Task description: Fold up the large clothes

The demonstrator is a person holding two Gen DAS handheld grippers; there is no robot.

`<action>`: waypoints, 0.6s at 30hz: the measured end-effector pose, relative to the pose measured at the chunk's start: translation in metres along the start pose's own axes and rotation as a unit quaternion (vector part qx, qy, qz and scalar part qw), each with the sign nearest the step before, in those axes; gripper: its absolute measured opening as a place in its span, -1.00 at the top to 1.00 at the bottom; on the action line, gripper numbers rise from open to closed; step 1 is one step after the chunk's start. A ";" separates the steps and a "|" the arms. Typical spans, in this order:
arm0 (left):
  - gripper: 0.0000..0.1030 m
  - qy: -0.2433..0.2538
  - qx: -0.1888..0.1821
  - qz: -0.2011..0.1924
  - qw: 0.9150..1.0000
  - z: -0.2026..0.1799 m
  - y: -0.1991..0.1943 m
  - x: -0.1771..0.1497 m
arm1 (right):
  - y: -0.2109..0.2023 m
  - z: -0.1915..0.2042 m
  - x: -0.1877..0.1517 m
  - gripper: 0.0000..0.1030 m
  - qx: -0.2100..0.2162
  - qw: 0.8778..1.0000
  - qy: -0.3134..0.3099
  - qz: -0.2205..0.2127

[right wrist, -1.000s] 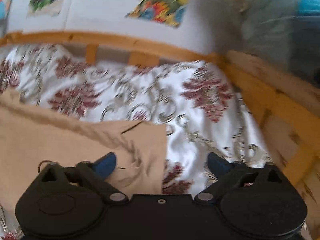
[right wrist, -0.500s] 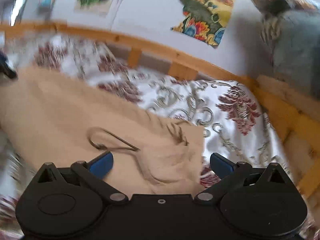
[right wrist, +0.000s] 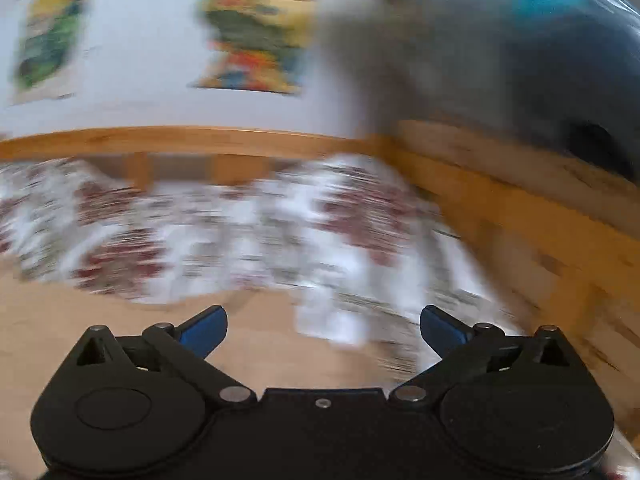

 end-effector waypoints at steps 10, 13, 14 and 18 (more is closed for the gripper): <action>-1.00 -0.035 -0.016 0.052 0.998 -0.022 0.098 -0.031 | 0.044 0.134 -0.050 -0.99 0.090 0.992 -0.060 0.065; -1.00 -0.052 -0.043 0.025 0.997 -0.011 0.100 -0.049 | 0.042 0.136 -0.062 -0.99 0.087 0.994 -0.053 0.042; -1.00 -0.043 -0.041 0.015 0.998 -0.012 0.100 -0.054 | 0.044 0.138 -0.064 -0.99 0.087 0.994 -0.054 0.043; -1.00 -0.039 -0.054 0.029 0.997 -0.007 0.098 -0.046 | 0.048 0.132 -0.064 -0.99 0.102 0.992 -0.043 0.058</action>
Point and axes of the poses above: each gripper's, at about its wrist camera, not at the fingertips, and y roughly the way its jaws point, z to its left, x to its top, the point moved 5 cm from there along y, roughly the way its jaws point, and after that the axes turned 12 degrees about -x, right-handed, at the moved point
